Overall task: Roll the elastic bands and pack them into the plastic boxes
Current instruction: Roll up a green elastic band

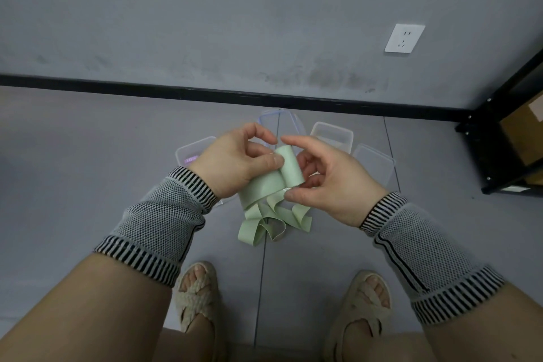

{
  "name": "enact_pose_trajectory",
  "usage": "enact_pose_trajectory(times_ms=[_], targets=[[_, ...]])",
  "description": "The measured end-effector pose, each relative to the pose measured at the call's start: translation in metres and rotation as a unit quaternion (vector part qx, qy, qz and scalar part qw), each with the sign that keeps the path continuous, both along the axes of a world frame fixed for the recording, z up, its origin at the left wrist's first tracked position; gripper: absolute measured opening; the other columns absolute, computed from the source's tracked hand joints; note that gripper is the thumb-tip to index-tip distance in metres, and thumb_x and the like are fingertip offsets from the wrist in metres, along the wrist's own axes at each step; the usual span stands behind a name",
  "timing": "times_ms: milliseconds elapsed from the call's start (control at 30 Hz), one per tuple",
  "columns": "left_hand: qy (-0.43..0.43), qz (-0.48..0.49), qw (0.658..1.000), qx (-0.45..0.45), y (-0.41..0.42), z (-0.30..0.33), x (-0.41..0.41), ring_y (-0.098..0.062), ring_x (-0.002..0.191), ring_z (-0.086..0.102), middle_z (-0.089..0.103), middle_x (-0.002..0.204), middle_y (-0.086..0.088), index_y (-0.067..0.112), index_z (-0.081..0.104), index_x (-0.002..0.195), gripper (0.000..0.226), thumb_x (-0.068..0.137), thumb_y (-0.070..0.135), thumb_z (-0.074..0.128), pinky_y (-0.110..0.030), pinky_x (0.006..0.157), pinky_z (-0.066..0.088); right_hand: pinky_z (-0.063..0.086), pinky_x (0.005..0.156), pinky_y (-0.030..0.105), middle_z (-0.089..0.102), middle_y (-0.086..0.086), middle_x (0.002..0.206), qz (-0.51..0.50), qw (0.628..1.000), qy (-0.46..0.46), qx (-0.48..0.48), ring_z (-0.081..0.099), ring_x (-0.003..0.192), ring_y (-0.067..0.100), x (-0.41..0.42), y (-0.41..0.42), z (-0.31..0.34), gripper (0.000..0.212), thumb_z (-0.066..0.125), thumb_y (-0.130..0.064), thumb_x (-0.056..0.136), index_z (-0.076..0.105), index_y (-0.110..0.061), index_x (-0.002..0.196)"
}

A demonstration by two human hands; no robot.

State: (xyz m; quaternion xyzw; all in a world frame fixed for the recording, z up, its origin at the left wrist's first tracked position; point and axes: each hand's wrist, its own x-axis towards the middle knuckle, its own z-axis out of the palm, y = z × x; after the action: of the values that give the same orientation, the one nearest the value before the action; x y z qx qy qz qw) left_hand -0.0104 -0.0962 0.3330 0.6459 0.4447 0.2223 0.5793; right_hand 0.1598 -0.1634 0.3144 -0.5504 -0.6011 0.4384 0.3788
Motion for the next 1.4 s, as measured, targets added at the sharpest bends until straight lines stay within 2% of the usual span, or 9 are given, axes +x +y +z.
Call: enact_pose_trajectory(times_ms=[233,333,433,567,700,900,1033,1200,1400], targets=[[0.037,0.001,0.999,0.013,-0.001,0.001,0.001,-0.009,0.064,0.062,0.072,0.075,0.002,0.02,0.054,0.095,0.025,0.079,0.016,0.073,-0.022,0.063,0.049,0.054,0.069,0.026,0.059,-0.003,0.087,-0.005,1.0,-0.022,-0.003,0.06,0.068,0.011,-0.001,0.001,-0.001,0.059,0.085,-0.009,0.063,0.054,-0.044,0.099],[0.044,-0.002,0.999,0.013,-0.002,0.002,0.002,-0.013,0.065,0.06,0.072,0.081,-0.007,0.021,0.054,0.092,0.023,0.079,0.016,0.072,-0.025,0.065,0.048,0.054,0.072,0.028,0.063,0.0,0.098,0.002,1.0,0.001,-0.018,0.066,0.073,0.014,-0.001,-0.001,-0.001,0.061,0.085,-0.007,0.064,0.054,-0.042,0.102],[0.028,-0.003,1.0,0.005,-0.001,0.002,0.002,-0.013,0.061,0.06,0.07,0.077,-0.007,0.02,0.053,0.091,0.024,0.079,0.016,0.073,-0.025,0.062,0.047,0.053,0.07,0.024,0.062,0.0,0.093,0.003,0.999,0.032,-0.024,0.065,0.072,0.013,-0.002,-0.001,0.0,0.066,0.082,-0.001,0.066,0.052,-0.041,0.11],[0.044,-0.003,0.999,0.011,-0.001,0.001,0.001,-0.016,0.065,0.062,0.072,0.084,-0.012,0.022,0.053,0.092,0.036,0.063,0.033,0.072,-0.031,0.067,0.05,0.054,0.069,0.027,0.058,-0.001,0.085,0.01,0.999,0.024,-0.029,0.061,0.069,0.012,-0.001,0.001,-0.001,0.063,0.084,-0.003,0.065,0.055,-0.04,0.107],[0.062,-0.006,0.998,0.021,-0.002,-0.001,0.003,-0.013,0.062,0.061,0.072,0.083,-0.012,0.02,0.052,0.093,0.031,0.075,0.021,0.077,-0.03,0.067,0.05,0.055,0.067,0.029,0.06,0.002,0.079,0.016,0.999,0.005,-0.035,0.06,0.066,0.013,0.001,0.0,0.0,0.055,0.086,-0.01,0.063,0.055,-0.036,0.101],[0.099,0.033,0.992,0.065,0.005,0.001,-0.001,-0.004,0.051,0.056,0.062,0.064,0.002,0.016,0.055,0.086,0.028,0.074,0.028,0.077,-0.016,0.049,0.043,0.053,0.066,0.032,0.059,0.001,0.076,-0.028,0.999,0.026,-0.016,0.056,0.065,0.014,0.004,-0.001,0.003,0.051,0.086,-0.008,0.062,0.057,-0.031,0.098],[0.016,0.078,0.997,0.01,0.011,0.0,-0.009,-0.009,0.056,0.058,0.061,0.069,-0.001,0.018,0.057,0.083,0.023,0.074,0.015,0.077,-0.02,0.052,0.046,0.055,0.074,0.04,0.062,0.003,0.079,-0.08,0.992,0.096,-0.003,0.06,0.071,0.019,0.013,0.0,0.007,0.051,0.083,-0.002,0.063,0.057,-0.027,0.098],[-0.119,0.161,0.975,-0.092,0.011,0.002,-0.002,-0.018,0.07,0.06,0.065,0.083,-0.003,0.02,0.056,0.098,0.028,0.077,0.011,0.072,-0.029,0.061,0.044,0.056,0.074,0.038,0.063,-0.001,0.077,-0.115,0.985,0.127,0.015,0.061,0.072,0.018,0.014,0.001,0.009,0.051,0.082,0.001,0.064,0.059,-0.026,0.1],[-0.06,0.112,0.992,0.016,0.0,-0.002,0.009,-0.019,0.077,0.064,0.063,0.087,-0.003,0.028,0.046,0.122,0.047,0.083,0.012,0.067,-0.033,0.073,0.056,0.057,0.075,0.035,0.063,0.007,0.086,-0.115,0.987,0.114,0.018,0.064,0.075,0.018,0.013,0.0,0.009,0.053,0.08,0.004,0.065,0.059,-0.027,0.102]])
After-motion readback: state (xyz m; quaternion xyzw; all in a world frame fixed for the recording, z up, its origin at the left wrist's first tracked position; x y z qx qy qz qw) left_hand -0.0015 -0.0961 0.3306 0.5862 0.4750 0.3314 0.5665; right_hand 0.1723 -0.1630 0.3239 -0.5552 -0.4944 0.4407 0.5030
